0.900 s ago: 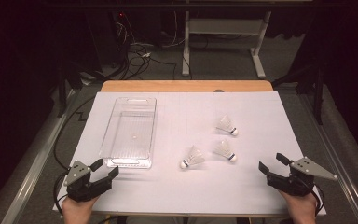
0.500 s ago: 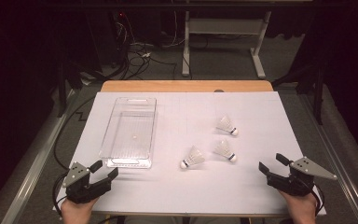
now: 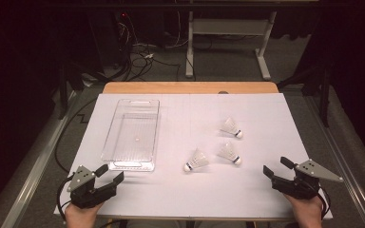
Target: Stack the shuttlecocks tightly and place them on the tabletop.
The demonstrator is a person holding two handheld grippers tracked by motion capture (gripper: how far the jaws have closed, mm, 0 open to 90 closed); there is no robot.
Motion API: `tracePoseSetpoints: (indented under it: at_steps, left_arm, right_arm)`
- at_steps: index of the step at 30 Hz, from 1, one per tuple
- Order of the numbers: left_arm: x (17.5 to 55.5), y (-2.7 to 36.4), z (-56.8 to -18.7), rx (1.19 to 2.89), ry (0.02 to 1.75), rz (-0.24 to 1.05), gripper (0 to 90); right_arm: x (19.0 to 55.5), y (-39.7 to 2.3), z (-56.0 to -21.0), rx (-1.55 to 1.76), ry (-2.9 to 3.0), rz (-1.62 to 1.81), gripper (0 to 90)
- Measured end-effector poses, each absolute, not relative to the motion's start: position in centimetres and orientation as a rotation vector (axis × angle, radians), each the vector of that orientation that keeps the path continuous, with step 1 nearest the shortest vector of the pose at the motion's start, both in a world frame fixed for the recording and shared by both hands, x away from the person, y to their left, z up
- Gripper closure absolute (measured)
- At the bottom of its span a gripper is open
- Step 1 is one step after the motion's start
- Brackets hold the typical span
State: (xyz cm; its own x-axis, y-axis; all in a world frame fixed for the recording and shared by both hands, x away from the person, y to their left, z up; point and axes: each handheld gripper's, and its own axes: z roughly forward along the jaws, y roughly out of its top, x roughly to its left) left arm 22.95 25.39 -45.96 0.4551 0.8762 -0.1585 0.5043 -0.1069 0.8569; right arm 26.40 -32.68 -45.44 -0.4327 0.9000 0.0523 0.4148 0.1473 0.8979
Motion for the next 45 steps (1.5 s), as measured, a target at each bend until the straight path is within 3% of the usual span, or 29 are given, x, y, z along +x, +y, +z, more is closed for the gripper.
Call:
tracePoseSetpoints:
  at_steps: [45]
  left_arm:
    - [22.5,19.8,-44.9,1.854,1.04,0.403,34.0]
  right_arm:
    - [26.5,-32.6,-45.5,1.246,1.933,1.234,23.6]
